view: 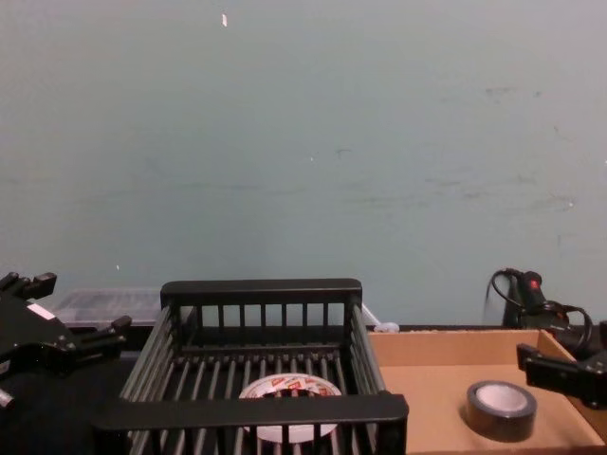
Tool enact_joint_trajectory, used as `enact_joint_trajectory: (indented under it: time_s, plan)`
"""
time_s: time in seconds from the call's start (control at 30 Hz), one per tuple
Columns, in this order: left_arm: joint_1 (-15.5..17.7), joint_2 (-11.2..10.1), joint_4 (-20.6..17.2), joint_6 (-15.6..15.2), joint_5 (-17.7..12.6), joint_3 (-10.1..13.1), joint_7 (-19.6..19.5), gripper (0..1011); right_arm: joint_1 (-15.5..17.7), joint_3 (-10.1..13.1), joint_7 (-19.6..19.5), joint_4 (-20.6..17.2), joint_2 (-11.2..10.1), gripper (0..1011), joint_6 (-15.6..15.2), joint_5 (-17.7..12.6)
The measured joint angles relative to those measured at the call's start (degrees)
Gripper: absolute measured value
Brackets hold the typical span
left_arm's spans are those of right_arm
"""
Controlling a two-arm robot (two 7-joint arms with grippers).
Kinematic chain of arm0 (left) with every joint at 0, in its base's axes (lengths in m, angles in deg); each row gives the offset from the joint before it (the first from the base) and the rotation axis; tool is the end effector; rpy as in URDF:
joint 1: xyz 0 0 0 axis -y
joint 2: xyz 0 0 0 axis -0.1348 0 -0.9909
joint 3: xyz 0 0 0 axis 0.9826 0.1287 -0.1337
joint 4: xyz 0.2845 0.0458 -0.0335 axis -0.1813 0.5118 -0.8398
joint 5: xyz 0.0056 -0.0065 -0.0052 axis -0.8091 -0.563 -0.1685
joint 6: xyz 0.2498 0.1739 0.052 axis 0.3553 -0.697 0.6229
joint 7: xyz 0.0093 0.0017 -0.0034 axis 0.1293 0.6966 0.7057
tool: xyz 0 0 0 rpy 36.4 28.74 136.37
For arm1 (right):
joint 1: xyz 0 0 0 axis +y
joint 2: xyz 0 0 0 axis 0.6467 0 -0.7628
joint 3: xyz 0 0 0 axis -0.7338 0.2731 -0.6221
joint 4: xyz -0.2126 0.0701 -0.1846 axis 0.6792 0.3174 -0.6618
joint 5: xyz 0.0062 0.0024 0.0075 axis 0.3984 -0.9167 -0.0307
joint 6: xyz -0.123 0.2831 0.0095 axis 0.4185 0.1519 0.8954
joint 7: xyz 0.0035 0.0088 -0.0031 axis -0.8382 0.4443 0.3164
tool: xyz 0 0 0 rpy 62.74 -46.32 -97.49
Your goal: Pick up the white tape and place it into the black box , Pick up the silver tape and place it into the brown box.
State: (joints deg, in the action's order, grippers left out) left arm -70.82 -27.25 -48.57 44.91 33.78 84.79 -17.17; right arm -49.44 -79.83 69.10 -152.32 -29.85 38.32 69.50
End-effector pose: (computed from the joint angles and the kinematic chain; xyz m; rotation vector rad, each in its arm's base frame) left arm 0.3581 0.0827 -0.3022 0.3044 -0.2851 1.2481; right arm 0.3232 -0.0172 -0.2860 -0.2285 0.0085 -1.2447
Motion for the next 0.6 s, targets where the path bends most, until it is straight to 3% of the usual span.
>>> enact_joint_trajectory:
  time_s: [0.6]
  plan:
    - [0.0, 0.0, 0.0, 0.0, 0.0, 0.0, 0.0, 1001, 4.31, 1.42, 0.53, -1.76, 0.57, 1002, 4.1, 0.3]
